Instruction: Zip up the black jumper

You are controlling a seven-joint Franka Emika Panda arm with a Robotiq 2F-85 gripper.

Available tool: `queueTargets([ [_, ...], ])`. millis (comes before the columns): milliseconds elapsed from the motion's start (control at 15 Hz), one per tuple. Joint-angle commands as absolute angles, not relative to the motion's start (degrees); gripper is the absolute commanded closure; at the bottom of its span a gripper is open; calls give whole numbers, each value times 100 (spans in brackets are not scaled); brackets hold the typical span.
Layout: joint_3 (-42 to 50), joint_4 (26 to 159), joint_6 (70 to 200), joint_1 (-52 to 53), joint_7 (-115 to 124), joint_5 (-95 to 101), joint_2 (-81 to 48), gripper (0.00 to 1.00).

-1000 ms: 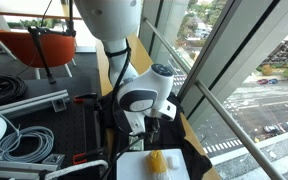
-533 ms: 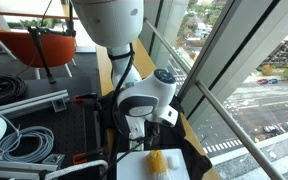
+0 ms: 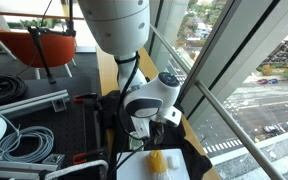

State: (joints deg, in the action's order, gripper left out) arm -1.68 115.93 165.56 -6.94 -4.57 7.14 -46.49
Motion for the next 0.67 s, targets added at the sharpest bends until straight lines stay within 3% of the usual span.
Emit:
queueTargets([
  [0,-302,11384,16617,-781,-634,515,-4880,0],
  [267,-314,11272,16584,-808,-640,502,-4965,0],
  [333,-315,11258,16583,-817,-641,496,-4969,25],
  [400,-316,11245,16586,-823,-641,490,-4972,26],
  [600,-323,11245,16583,-814,-627,463,-4980,51],
])
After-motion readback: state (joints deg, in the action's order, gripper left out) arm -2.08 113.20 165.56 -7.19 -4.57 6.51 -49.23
